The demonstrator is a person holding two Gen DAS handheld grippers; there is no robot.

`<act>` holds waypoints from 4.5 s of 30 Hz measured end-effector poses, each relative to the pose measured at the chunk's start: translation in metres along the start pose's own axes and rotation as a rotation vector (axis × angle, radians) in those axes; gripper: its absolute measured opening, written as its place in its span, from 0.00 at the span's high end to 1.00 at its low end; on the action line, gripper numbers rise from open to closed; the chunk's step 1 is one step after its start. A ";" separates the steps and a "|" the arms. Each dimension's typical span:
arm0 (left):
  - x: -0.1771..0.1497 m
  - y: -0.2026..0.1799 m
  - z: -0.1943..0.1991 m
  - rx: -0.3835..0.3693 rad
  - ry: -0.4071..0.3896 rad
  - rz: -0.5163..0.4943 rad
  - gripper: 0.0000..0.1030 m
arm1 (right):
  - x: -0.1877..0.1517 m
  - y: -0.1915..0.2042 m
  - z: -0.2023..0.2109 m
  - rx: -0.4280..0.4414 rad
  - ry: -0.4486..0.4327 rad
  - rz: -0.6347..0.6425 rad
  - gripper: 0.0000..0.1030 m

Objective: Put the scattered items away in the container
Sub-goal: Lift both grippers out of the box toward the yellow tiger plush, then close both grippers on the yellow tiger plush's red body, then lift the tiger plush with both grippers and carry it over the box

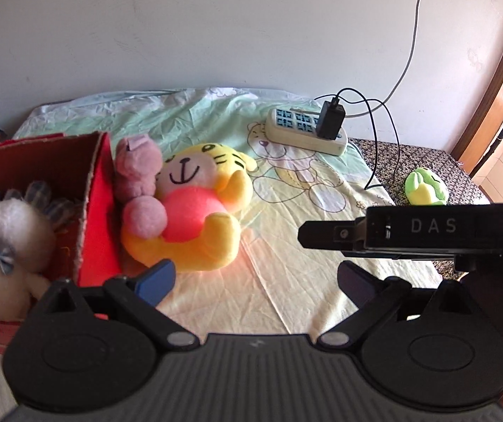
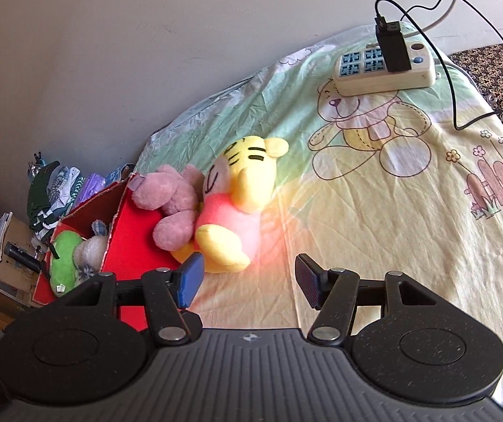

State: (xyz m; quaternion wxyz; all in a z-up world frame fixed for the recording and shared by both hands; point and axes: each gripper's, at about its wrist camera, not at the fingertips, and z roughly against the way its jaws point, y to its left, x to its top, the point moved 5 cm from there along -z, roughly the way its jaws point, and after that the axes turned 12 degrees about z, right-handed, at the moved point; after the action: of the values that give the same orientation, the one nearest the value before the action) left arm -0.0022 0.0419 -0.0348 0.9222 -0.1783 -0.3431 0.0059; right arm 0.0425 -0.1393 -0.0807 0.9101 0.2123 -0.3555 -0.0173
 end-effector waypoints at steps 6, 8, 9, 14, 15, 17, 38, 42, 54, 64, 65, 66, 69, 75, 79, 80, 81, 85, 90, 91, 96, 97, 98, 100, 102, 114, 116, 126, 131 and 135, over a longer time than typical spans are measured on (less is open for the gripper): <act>-0.009 -0.004 -0.027 0.028 0.029 -0.027 0.04 | 0.000 -0.020 -0.014 0.002 0.032 -0.057 0.42; -0.007 -0.003 -0.036 0.030 0.043 -0.020 0.03 | 0.003 -0.023 -0.019 0.010 0.036 -0.058 0.42; -0.006 -0.001 -0.040 0.032 0.052 -0.005 0.03 | 0.004 -0.024 -0.021 0.007 0.036 -0.059 0.42; 0.000 0.002 -0.058 0.045 0.082 0.021 0.03 | 0.013 -0.031 -0.040 0.034 0.058 -0.074 0.41; 0.001 0.001 -0.060 0.046 0.077 0.014 0.03 | 0.015 -0.031 -0.043 0.041 0.061 -0.076 0.41; 0.003 -0.001 -0.066 0.038 0.075 -0.002 0.03 | 0.022 -0.032 -0.050 0.051 0.060 -0.070 0.41; 0.014 0.021 -0.105 0.071 0.095 -0.039 0.64 | 0.041 -0.026 -0.114 0.117 -0.001 -0.024 0.77; 0.016 0.025 -0.102 0.060 0.097 -0.011 0.76 | 0.041 -0.023 -0.109 0.124 -0.016 -0.001 0.83; -0.016 -0.037 -0.075 -0.148 0.142 -0.111 0.95 | 0.025 -0.056 -0.045 0.100 -0.050 -0.038 0.84; -0.074 -0.103 -0.061 -0.334 0.270 -0.282 0.95 | -0.032 -0.116 0.010 0.029 -0.017 -0.243 0.84; -0.072 -0.105 -0.056 -0.342 0.256 -0.286 0.95 | -0.036 -0.123 0.016 0.021 -0.022 -0.268 0.84; -0.069 -0.104 -0.052 -0.349 0.239 -0.282 0.95 | -0.040 -0.129 0.022 0.012 -0.024 -0.288 0.84; -0.055 -0.098 -0.045 -0.344 0.198 -0.252 0.93 | -0.052 -0.140 0.034 -0.007 -0.021 -0.326 0.84; -0.039 -0.072 -0.059 -0.273 0.206 -0.137 0.93 | -0.068 -0.146 0.044 -0.029 -0.016 -0.351 0.80; -0.031 -0.066 -0.076 -0.241 0.225 -0.089 0.89 | -0.070 -0.148 0.042 -0.011 -0.019 -0.392 0.67; -0.029 -0.066 -0.079 -0.231 0.223 -0.077 0.84 | -0.070 -0.147 0.041 -0.014 -0.021 -0.400 0.58; -0.025 -0.065 -0.080 -0.226 0.221 -0.059 0.79 | -0.070 -0.147 0.040 -0.015 -0.021 -0.403 0.54; -0.019 -0.065 -0.090 -0.202 0.211 -0.034 0.51 | -0.067 -0.143 0.031 -0.004 -0.027 -0.421 0.42; -0.032 -0.063 -0.112 -0.183 0.273 -0.012 0.44 | -0.060 -0.135 0.017 0.013 -0.027 -0.411 0.38; -0.034 -0.063 -0.115 -0.187 0.284 -0.005 0.43 | -0.059 -0.134 0.016 0.018 -0.033 -0.414 0.38; -0.038 -0.061 -0.117 -0.157 0.263 -0.030 0.23 | -0.058 -0.128 0.003 0.038 -0.024 -0.408 0.37; -0.039 -0.059 -0.118 -0.155 0.263 -0.024 0.22 | -0.058 -0.128 0.000 0.038 -0.025 -0.408 0.37; -0.039 -0.056 -0.119 -0.159 0.262 -0.010 0.22 | -0.058 -0.127 -0.001 0.039 -0.028 -0.407 0.37; -0.038 -0.053 -0.120 -0.171 0.277 0.012 0.22 | -0.060 -0.128 -0.005 0.025 -0.031 -0.390 0.37; -0.041 -0.052 -0.124 -0.178 0.298 0.022 0.22 | -0.062 -0.130 -0.008 0.025 -0.025 -0.398 0.39; -0.057 -0.072 -0.118 -0.190 0.252 -0.057 0.28 | -0.064 -0.125 -0.009 0.016 -0.043 -0.328 0.40; -0.057 -0.072 -0.117 -0.190 0.246 -0.055 0.29 | -0.063 -0.125 -0.010 0.019 -0.029 -0.328 0.39; -0.060 -0.075 -0.109 -0.187 0.205 -0.079 0.36 | -0.055 -0.107 -0.004 0.023 -0.007 -0.244 0.55; -0.053 -0.070 -0.093 -0.216 0.178 -0.027 0.41 | -0.042 -0.083 0.009 0.011 -0.047 -0.127 0.57; -0.040 -0.068 -0.065 -0.221 0.102 -0.010 0.41 | -0.027 -0.063 0.022 0.050 -0.094 -0.086 0.57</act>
State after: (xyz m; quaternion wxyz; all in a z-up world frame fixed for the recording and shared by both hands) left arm 0.0012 -0.0479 -0.0833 0.9132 -0.2770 -0.2952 -0.0456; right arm 0.0160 -0.2000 -0.1085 0.8852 0.2492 -0.3885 -0.0574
